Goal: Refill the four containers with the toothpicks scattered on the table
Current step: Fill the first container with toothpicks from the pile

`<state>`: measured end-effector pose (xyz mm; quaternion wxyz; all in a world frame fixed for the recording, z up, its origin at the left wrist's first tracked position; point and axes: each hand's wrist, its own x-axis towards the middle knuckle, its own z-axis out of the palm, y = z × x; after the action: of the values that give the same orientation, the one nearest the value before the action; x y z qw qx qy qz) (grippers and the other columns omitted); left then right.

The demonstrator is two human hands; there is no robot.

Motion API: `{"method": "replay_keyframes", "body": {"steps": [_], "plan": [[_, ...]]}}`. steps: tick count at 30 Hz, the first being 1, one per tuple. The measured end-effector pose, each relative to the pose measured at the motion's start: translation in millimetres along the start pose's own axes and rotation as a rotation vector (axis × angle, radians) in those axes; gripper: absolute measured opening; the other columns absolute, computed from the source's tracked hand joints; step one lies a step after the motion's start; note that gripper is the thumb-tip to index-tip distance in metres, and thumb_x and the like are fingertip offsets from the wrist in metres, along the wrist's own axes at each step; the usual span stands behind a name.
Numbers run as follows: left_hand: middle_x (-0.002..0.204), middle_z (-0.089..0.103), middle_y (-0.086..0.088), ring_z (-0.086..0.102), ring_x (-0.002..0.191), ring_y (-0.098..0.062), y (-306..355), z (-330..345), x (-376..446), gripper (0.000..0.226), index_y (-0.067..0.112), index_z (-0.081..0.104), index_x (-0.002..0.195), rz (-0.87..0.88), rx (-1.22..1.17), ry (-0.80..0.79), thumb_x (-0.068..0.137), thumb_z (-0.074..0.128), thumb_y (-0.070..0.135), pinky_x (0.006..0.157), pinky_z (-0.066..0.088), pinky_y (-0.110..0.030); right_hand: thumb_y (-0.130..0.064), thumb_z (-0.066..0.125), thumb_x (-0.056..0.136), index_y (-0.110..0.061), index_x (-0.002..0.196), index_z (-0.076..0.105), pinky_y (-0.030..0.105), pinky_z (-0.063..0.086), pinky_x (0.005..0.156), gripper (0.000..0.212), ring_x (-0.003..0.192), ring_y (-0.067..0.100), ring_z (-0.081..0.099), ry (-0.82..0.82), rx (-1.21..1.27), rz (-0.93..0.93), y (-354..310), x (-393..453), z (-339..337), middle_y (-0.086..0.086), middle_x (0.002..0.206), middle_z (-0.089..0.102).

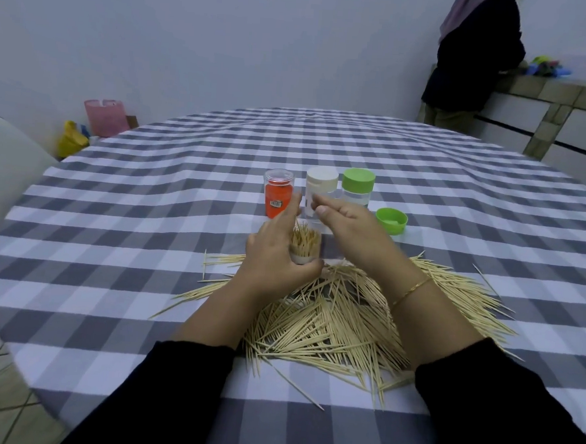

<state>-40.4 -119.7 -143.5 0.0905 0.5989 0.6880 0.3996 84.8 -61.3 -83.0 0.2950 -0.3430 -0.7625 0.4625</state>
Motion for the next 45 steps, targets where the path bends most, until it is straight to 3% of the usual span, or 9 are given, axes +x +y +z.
{"method": "replay_keyframes", "body": {"steps": [1, 3, 8, 14, 22, 27, 36, 40, 45], "plan": [[0.147, 0.04, 0.007, 0.036, 0.133, -0.012, 1, 0, -1, 0.101, 0.042, 0.0, 0.151, 0.017, -0.002, 0.012, 0.069, 0.059, 0.044, 0.104, 0.02, -0.035, -0.017, 0.043, 0.1, -0.016, 0.133, 0.053, 0.01, 0.039, 0.089, 0.035, 0.113, 0.006, 0.055, 0.02, -0.086, 0.019, -2, 0, -8, -0.007, 0.128, 0.058], [0.151, 0.036, 0.008, 0.033, 0.135, -0.012, 2, -1, -1, 0.097, 0.044, 0.002, 0.149, 0.05, 0.01, 0.02, 0.07, 0.059, 0.044, 0.106, 0.019, -0.037, -0.014, 0.043, 0.099, -0.014, 0.13, 0.057, 0.021, 0.043, 0.093, 0.034, 0.115, 0.016, 0.056, 0.006, -0.338, 0.102, -1, 2, -23, -0.001, 0.129, 0.058], [0.155, 0.028, 0.01, 0.026, 0.14, -0.014, 0, 1, 1, 0.085, 0.036, 0.024, 0.151, 0.108, 0.127, -0.016, 0.073, 0.055, 0.05, 0.108, 0.016, -0.04, -0.019, 0.048, 0.093, -0.012, 0.117, 0.063, 0.041, 0.047, 0.094, 0.029, 0.104, 0.028, 0.058, -0.273, -0.98, 0.313, 15, 1, -40, 0.008, 0.114, 0.063], [0.155, 0.028, 0.01, 0.026, 0.14, -0.013, 0, 2, 0, 0.085, 0.034, 0.025, 0.151, 0.112, 0.142, -0.016, 0.073, 0.054, 0.051, 0.108, 0.016, -0.04, -0.052, 0.058, 0.083, -0.028, 0.125, 0.055, 0.045, 0.032, 0.099, 0.048, 0.118, 0.026, 0.046, -0.244, -1.154, 0.352, 30, -10, -42, 0.002, 0.123, 0.056], [0.156, 0.028, 0.007, 0.026, 0.141, -0.015, 2, 1, -2, 0.091, 0.034, 0.015, 0.153, 0.094, 0.111, -0.011, 0.08, 0.07, 0.04, 0.109, 0.017, -0.04, -0.044, 0.049, 0.095, -0.016, 0.118, 0.057, 0.047, 0.03, 0.102, 0.037, 0.117, 0.029, 0.046, -0.18, -1.225, 0.321, 45, -5, -34, 0.007, 0.12, 0.054], [0.154, 0.032, 0.009, 0.028, 0.139, -0.013, 3, 1, -2, 0.098, 0.03, 0.012, 0.154, 0.073, 0.084, -0.017, 0.07, 0.058, 0.051, 0.109, 0.017, -0.039, -0.018, 0.047, 0.091, -0.021, 0.093, 0.064, 0.044, 0.029, 0.088, 0.018, 0.08, 0.022, 0.043, -0.043, -1.244, 0.187, 55, -2, -27, -0.003, 0.079, 0.05], [0.152, 0.036, 0.009, 0.03, 0.138, -0.013, 1, 3, -2, 0.1, 0.032, 0.008, 0.154, 0.079, 0.062, 0.001, 0.076, 0.069, 0.043, 0.104, 0.015, -0.033, -0.026, 0.042, 0.096, -0.021, 0.101, 0.059, 0.041, 0.028, 0.086, 0.018, 0.096, 0.023, 0.055, 0.013, -1.098, 0.103, 52, 2, -25, -0.002, 0.096, 0.062], [0.15, 0.038, 0.01, 0.032, 0.137, -0.013, 1, 3, -1, 0.101, 0.032, 0.008, 0.154, 0.072, 0.057, 0.005, 0.07, 0.063, 0.048, 0.105, 0.017, -0.033, -0.023, 0.038, 0.099, -0.021, 0.095, 0.05, 0.041, 0.026, 0.093, 0.013, 0.089, 0.022, 0.054, 0.053, -0.996, 0.081, 51, 1, -25, -0.004, 0.085, 0.058], [0.15, 0.038, 0.01, 0.033, 0.136, -0.013, 1, 3, -1, 0.1, 0.032, 0.007, 0.154, 0.072, 0.054, -0.005, 0.072, 0.064, 0.046, 0.103, 0.015, -0.03, -0.022, 0.036, 0.1, -0.018, 0.093, 0.05, 0.043, 0.037, 0.095, 0.016, 0.09, 0.023, 0.059, 0.14, -0.571, 0.059, 55, 3, -22, 0.0, 0.09, 0.066]]}}
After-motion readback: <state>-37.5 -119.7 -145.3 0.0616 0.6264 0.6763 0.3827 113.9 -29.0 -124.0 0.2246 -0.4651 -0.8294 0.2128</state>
